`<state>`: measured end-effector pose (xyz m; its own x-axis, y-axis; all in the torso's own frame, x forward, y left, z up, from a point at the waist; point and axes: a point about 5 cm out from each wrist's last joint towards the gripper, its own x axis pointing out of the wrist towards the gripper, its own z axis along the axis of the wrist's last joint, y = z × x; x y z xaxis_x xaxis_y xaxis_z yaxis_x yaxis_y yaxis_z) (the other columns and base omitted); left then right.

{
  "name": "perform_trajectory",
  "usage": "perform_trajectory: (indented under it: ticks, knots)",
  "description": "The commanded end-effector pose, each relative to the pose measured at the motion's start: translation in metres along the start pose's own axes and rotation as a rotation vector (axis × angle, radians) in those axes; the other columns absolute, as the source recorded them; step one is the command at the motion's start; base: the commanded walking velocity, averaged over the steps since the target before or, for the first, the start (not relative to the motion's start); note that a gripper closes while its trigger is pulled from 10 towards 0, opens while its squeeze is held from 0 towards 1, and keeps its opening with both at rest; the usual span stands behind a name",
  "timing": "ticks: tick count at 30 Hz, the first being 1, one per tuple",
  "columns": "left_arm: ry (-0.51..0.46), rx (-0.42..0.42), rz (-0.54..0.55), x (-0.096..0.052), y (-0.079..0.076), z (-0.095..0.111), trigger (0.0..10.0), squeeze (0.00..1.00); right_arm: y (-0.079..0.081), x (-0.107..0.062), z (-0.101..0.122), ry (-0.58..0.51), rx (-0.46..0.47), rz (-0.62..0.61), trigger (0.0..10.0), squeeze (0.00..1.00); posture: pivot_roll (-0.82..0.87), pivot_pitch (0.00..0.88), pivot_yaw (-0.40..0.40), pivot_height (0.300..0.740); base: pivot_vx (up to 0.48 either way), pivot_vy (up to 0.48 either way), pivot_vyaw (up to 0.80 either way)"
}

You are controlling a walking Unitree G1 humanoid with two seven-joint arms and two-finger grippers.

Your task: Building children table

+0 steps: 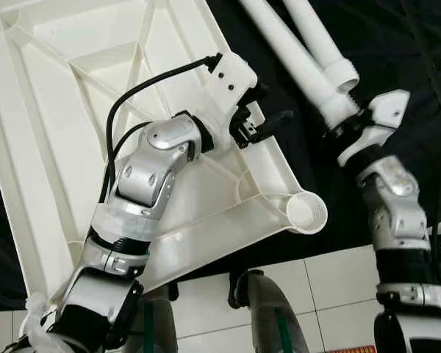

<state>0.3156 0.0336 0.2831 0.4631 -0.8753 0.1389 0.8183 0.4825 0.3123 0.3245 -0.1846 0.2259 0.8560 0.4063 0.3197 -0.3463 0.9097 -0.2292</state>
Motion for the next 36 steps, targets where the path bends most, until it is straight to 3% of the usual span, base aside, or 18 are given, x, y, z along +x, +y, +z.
perform_trajectory:
  ticks: [1, 6, 11, 21, 26, 28, 31, 35, 36]
  knots:
    - [-0.009, -0.006, -0.021, 0.003, -0.004, -0.001, 10.0, 0.00, 0.006, -0.007, -0.010, 0.033, -0.010, -0.003, 10.0, 0.00, 0.08, 0.389, -0.077, 0.740, 0.000, 0.000, 0.00]
    - [-0.009, -0.002, -0.013, 0.002, -0.001, 0.000, 10.0, 0.00, 0.017, -0.017, 0.001, -0.062, 0.095, -0.089, 10.0, 0.00, 0.09, 0.391, -0.076, 0.740, 0.000, 0.000, 0.00]
    - [-0.010, 0.001, -0.006, 0.004, 0.003, 0.000, 10.0, 0.00, 0.019, -0.023, 0.020, -0.130, 0.096, -0.143, 10.0, 0.00, 0.08, 0.378, -0.072, 0.740, 0.000, 0.000, 0.00]
    - [-0.021, 0.009, -0.006, 0.008, 0.006, 0.001, 10.0, 0.00, 0.021, -0.022, 0.064, -0.263, 0.048, -0.182, 10.0, 0.00, 0.07, 0.335, -0.048, 0.740, 0.000, 0.000, 0.00]
    - [-0.021, -0.012, 0.013, 0.005, 0.015, 0.000, 10.0, 0.00, 0.016, -0.022, 0.082, -0.320, 0.007, -0.226, 10.0, 0.00, 0.06, 0.296, -0.016, 0.740, 0.000, 0.000, 0.00]
    - [-0.021, -0.012, 0.013, 0.005, 0.015, 0.000, 10.0, 0.00, 0.016, -0.022, 0.082, -0.320, 0.007, -0.226, 10.0, 0.00, 0.06, 0.296, -0.016, 0.740, 0.000, 0.000, 0.00]
    - [-0.043, -0.076, 0.049, 0.001, 0.032, 0.007, 10.0, 0.00, 0.012, -0.025, 0.083, -0.291, -0.060, -0.289, 10.0, 0.00, 0.06, 0.259, 0.005, 0.740, 0.000, 0.000, 0.00]
    - [-0.055, -0.096, 0.057, 0.001, 0.037, 0.010, 10.0, 0.00, 0.010, -0.026, 0.082, -0.265, -0.092, -0.318, 10.0, 0.00, 0.06, 0.253, 0.007, 0.740, 0.000, 0.000, 0.00]
    - [-0.081, -0.094, 0.081, 0.001, 0.046, 0.019, 10.0, 0.00, 0.000, -0.026, 0.082, -0.229, -0.159, -0.401, 10.0, 0.00, 0.07, 0.213, 0.025, 0.740, 0.000, 0.000, 0.00]
